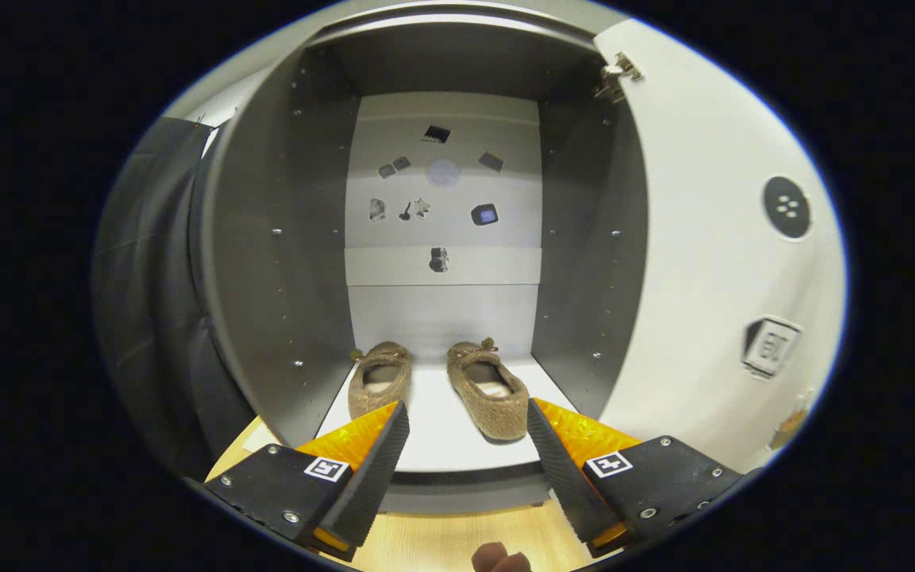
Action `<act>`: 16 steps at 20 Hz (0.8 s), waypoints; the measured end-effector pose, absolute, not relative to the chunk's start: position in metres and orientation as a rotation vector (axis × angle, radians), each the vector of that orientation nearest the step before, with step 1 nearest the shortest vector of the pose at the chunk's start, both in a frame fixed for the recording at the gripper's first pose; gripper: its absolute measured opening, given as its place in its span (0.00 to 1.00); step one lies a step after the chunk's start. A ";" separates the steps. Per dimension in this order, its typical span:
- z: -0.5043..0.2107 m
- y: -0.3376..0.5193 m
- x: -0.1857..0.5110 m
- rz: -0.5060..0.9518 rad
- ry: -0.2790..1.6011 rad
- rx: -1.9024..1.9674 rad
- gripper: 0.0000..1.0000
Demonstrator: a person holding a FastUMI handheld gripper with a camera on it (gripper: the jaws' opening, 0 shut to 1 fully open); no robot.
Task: Open the shoe cabinet door, grab the shoes and put them into the shoe cabinet, then close the shoe cabinet door.
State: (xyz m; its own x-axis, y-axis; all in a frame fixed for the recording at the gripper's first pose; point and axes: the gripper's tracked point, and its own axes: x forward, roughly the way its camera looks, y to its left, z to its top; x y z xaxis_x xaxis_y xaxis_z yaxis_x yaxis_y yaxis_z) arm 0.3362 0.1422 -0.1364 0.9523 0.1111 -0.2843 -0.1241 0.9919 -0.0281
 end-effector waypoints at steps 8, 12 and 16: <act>-0.116 0.116 0.229 0.152 0.259 -0.001 0.93; -0.103 0.090 0.175 0.193 0.232 -0.005 0.93; -0.101 0.056 0.127 0.235 0.215 0.015 0.94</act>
State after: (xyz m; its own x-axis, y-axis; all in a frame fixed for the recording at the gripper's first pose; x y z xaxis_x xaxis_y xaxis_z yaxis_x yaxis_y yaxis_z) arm 0.1268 0.0562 -0.1005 0.9498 0.2323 -0.2094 -0.2291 0.9726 0.0398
